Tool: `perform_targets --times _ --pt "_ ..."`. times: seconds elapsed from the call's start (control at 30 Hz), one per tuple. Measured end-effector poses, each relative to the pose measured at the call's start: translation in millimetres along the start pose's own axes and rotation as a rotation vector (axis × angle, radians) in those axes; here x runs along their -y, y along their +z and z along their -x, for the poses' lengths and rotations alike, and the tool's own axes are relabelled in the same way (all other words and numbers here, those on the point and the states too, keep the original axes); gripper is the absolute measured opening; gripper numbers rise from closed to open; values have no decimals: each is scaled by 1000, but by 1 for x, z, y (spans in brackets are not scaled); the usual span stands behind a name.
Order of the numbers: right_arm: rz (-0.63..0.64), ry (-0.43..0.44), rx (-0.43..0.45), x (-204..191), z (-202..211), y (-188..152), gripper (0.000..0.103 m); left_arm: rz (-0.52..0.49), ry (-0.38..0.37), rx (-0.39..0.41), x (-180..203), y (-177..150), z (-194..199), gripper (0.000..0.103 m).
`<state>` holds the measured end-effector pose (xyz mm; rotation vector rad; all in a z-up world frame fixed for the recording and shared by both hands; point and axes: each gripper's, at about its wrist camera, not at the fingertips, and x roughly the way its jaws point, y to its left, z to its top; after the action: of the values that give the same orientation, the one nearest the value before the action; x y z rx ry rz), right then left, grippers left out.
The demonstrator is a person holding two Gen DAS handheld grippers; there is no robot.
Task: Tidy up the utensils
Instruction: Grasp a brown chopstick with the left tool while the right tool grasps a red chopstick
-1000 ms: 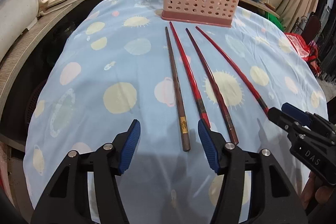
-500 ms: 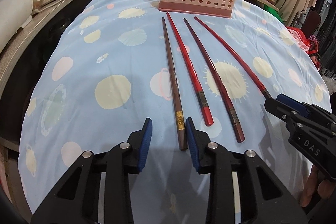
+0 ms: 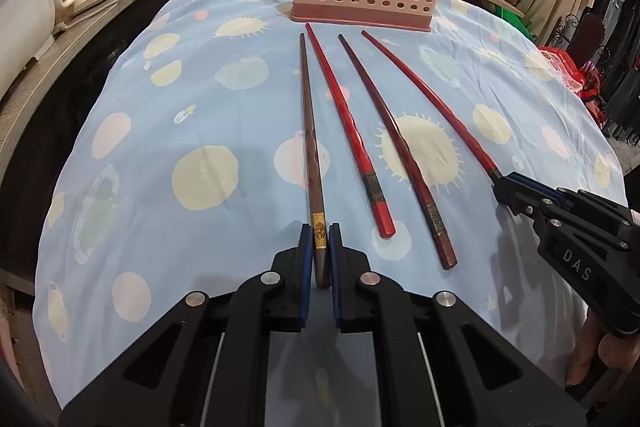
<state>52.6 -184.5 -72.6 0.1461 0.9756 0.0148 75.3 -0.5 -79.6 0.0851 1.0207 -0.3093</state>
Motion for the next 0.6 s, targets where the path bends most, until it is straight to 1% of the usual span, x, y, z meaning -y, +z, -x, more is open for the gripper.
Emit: perform_targets --times 0.3,0.6 --pt "-16 31 15 -1 16 -4 8 18 -24 1 -1 -3 10 8" --pt "-11 60 94 -4 54 1 7 45 -47 58 -7 1 39 8"
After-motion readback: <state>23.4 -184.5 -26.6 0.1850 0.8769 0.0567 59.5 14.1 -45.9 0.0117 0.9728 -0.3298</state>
